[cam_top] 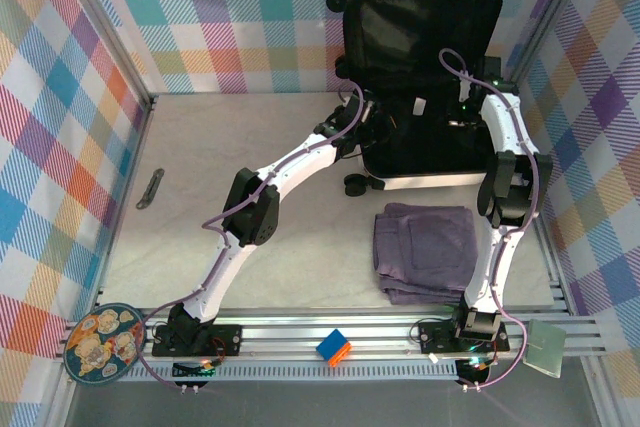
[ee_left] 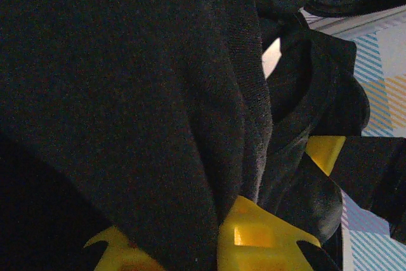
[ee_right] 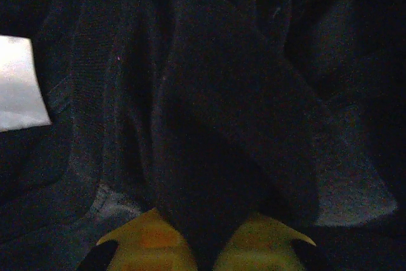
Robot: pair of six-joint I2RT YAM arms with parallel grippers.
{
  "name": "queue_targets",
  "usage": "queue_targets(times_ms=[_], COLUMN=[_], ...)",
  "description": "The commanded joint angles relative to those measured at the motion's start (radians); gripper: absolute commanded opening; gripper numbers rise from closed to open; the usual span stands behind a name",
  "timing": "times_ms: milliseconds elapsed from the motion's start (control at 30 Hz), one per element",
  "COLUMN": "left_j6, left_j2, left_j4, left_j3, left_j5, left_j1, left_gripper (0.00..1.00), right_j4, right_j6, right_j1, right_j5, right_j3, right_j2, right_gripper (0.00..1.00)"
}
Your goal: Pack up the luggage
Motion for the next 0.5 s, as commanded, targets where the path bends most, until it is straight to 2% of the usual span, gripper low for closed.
queue_targets(times_ms=[0, 67, 167, 333, 467], left_j6=[-0.006, -0.003, 0.005, 0.012, 0.023], left_j2=[-0.028, -0.035, -0.049, -0.092, -0.13], left_j4=[0.031, 0.02, 0.007, 0.006, 0.017], left_j3=[-0.006, -0.012, -0.023, -0.067, -0.105], left_j5=[-0.01, -0.028, -0.047, -0.081, -0.097], left_j1=[-0.012, -0.014, -0.013, -0.015, -0.015], left_gripper=[0.06, 0.32, 0.48, 0.6, 0.61], right_j4=[0.025, 0.022, 0.029, 0.02, 0.025], right_j6=[-0.02, -0.02, -0.02, -0.02, -0.02], right_j1=[-0.019, -0.024, -0.028, -0.032, -0.032], right_j5=[0.031, 0.037, 0.027, 0.02, 0.02], right_j3=[0.053, 0.062, 0.067, 0.111, 0.13], right_j2=[0.012, 0.02, 0.032, 0.071, 0.082], right_gripper=[0.0, 0.01, 0.01, 0.04, 0.25])
